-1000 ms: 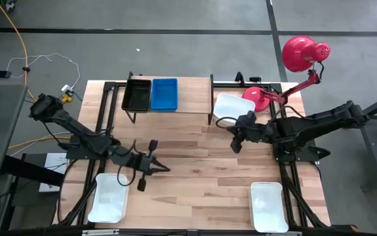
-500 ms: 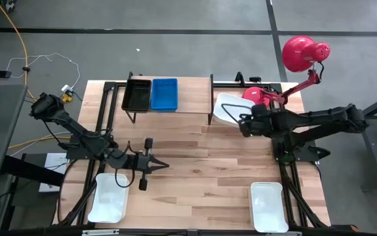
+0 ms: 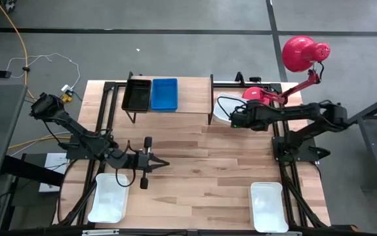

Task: Stack baskets on shelf by color
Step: Put the top right white bin on the shelf

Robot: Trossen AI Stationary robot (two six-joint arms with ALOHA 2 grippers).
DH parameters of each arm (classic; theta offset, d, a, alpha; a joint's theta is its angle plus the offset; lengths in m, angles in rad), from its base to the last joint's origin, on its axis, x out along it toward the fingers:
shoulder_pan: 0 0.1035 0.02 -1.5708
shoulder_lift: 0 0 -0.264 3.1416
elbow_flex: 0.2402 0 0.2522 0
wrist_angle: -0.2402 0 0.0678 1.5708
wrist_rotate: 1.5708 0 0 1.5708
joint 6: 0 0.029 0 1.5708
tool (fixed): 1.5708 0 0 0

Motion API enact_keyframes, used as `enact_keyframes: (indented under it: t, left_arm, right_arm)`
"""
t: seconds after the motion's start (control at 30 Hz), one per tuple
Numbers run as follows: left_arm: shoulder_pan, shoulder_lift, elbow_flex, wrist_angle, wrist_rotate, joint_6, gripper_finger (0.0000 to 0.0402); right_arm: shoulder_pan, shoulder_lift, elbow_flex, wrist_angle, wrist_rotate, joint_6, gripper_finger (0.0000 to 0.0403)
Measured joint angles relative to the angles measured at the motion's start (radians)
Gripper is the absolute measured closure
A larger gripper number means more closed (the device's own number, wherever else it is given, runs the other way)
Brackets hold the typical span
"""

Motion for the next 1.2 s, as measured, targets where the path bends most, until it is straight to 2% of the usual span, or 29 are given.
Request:
enact_keyframes:
  t: [0.23,0.4,0.5,0.77,0.8,1.0,1.2]
  left_arm:
    - [0.000,0.000,0.000,0.000,0.000,-0.005,0.0401]
    - [0.000,0.000,0.000,-0.002,0.000,-0.021,0.0401]
    - [0.000,0.000,0.000,-0.002,0.000,-0.019,0.0401]
    - [0.000,0.000,0.000,-0.002,0.000,-0.019,0.0401]
    - [0.000,0.000,0.000,-0.002,0.000,-0.019,0.0401]
    - [0.000,0.000,0.000,-0.002,0.000,-0.019,0.0401]
    - [0.000,0.000,0.000,-0.002,0.000,-0.019,0.0401]
  right_arm:
    - [-0.023,0.105,0.000,0.047,-0.030,0.029,0.0162]
    - [-0.055,0.141,0.000,0.096,-0.031,0.027,0.0193]
    - [-0.074,0.152,0.000,0.097,-0.045,0.027,0.0231]
    - [-0.077,0.151,-0.001,0.057,-0.022,0.020,0.0383]
    - [-0.074,0.151,-0.001,0.044,-0.013,0.021,0.0392]
    - [-0.047,0.130,-0.001,-0.083,-0.008,0.059,0.0389]
    - [0.025,0.009,-0.001,-0.224,0.003,0.139,0.0398]
